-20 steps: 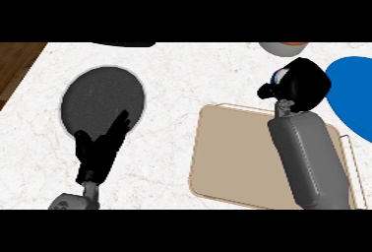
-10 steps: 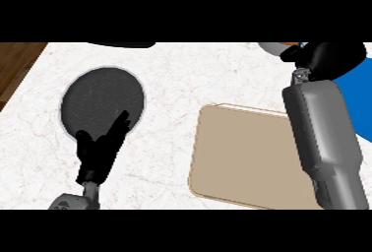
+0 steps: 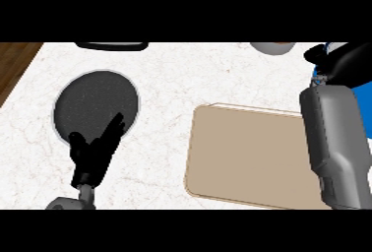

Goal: Pick the can from the tray and place it in the plate

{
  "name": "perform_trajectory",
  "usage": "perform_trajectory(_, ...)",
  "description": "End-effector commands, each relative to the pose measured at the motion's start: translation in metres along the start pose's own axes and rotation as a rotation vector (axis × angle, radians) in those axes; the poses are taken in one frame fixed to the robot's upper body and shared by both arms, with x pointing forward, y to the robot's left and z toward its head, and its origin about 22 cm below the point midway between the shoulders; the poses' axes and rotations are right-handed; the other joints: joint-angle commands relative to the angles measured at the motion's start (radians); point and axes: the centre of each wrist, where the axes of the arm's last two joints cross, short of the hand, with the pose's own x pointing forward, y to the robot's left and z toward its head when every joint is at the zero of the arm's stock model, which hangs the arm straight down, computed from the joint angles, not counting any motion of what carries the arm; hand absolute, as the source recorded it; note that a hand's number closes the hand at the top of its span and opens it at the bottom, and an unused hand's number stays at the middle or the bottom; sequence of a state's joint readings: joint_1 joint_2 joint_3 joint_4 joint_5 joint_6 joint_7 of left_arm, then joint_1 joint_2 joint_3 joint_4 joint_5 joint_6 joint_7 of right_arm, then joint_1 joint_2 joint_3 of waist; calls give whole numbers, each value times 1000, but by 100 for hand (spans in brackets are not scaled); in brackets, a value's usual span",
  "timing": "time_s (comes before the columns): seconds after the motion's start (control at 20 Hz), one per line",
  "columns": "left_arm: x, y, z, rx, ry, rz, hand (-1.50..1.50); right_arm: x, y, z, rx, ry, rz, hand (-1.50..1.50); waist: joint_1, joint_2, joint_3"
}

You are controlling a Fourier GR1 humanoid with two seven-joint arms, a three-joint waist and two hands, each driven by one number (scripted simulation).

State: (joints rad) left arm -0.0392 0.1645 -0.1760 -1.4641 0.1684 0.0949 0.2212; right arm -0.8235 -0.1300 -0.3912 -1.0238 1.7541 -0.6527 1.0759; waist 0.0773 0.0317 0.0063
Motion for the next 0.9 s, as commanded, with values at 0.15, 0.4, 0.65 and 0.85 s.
perform_trajectory(0.15,-11,-4,1,4,30,10,0,-58,30,-22,-187,181,-56,150,-24,-1,-4)
perform_trajectory(0.4,-17,8,6,38,42,6,0,-107,41,-54,-242,219,-40,150,-40,-12,-3)
perform_trajectory(0.65,-22,3,-2,46,40,17,0,-120,46,-84,-249,243,-23,150,-36,-9,-3)
perform_trajectory(0.85,-12,3,8,23,36,41,0,-146,50,-96,-267,232,-16,150,-28,-12,-2)
